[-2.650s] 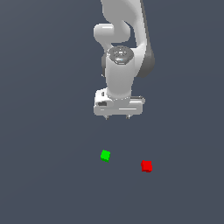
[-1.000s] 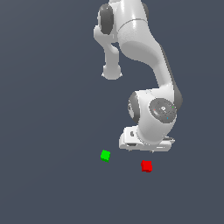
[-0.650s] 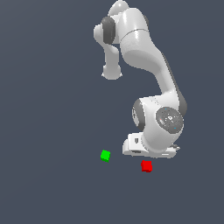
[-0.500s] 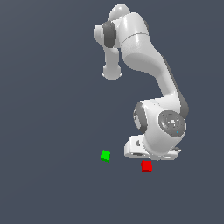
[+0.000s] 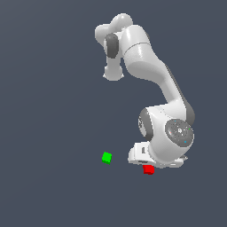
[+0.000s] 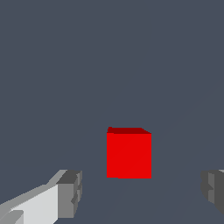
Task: Stack the red cube on top of the green cube.
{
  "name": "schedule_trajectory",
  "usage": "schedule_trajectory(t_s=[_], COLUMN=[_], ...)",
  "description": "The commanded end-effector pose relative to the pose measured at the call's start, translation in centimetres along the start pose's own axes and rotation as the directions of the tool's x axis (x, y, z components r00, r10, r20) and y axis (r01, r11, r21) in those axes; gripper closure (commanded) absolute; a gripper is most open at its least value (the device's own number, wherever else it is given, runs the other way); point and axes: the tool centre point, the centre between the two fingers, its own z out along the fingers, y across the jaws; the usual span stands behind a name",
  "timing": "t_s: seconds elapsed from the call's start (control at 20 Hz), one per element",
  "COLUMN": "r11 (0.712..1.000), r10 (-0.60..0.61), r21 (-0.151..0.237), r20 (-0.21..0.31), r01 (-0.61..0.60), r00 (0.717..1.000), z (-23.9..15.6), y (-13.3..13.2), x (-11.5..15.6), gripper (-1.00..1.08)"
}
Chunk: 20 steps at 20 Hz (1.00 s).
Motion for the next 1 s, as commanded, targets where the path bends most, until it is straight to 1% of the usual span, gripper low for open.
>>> schedule_trajectory(t_s=[0.0, 0.6, 0.95], r11=[1.000, 1.000, 1.000], r10=[0.001, 0.003, 0.003], r21=[0.000, 0.000, 0.000], r20=[0.000, 0.000, 0.000], r01=[-0.001, -0.003, -0.003], r00=[1.000, 1.000, 1.000], z=[0.1, 0.3, 2.3], y=[-0.2, -0.3, -0.4], x=[0.2, 0.4, 0.5], gripper=[-0.92, -0.92, -0.92])
